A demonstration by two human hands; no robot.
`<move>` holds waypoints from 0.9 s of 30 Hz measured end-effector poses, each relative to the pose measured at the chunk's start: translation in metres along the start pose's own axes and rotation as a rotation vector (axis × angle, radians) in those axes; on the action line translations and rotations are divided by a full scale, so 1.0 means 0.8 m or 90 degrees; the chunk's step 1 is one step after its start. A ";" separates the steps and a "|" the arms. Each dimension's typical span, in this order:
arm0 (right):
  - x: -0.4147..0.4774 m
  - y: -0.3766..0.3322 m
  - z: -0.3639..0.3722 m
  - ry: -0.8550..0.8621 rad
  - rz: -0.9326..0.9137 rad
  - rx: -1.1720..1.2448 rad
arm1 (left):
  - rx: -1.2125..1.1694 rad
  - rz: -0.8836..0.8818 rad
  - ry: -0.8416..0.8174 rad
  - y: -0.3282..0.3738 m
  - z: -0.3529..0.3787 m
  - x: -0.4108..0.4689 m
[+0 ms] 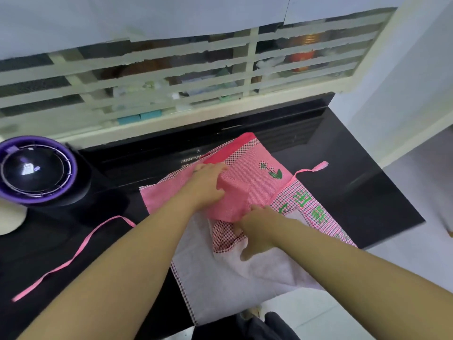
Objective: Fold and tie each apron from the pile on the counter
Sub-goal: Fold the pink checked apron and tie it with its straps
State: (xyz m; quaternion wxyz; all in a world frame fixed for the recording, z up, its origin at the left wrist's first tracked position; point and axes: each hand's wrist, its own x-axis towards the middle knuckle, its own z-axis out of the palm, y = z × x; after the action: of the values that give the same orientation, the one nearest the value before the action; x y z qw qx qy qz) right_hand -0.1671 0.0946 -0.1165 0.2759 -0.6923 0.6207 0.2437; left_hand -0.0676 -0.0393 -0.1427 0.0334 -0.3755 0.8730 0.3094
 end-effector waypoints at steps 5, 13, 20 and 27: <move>0.000 -0.008 0.014 -0.028 0.012 -0.086 | 0.079 -0.007 0.003 -0.007 -0.025 0.002; -0.007 -0.073 -0.001 -0.240 -0.154 0.231 | 0.254 -0.057 0.091 -0.103 -0.094 -0.048; 0.006 -0.106 -0.015 -0.179 -0.184 0.420 | 0.018 -0.250 0.097 -0.126 -0.077 -0.080; 0.026 -0.026 -0.018 0.297 0.036 0.411 | 0.019 -0.378 0.084 -0.129 -0.046 -0.088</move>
State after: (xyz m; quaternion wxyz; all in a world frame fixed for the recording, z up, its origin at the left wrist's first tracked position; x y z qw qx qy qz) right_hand -0.1444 0.0715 -0.1188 0.3241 -0.5896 0.7300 -0.1202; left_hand 0.0590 -0.0696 -0.1452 0.0709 -0.6334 0.7297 0.2479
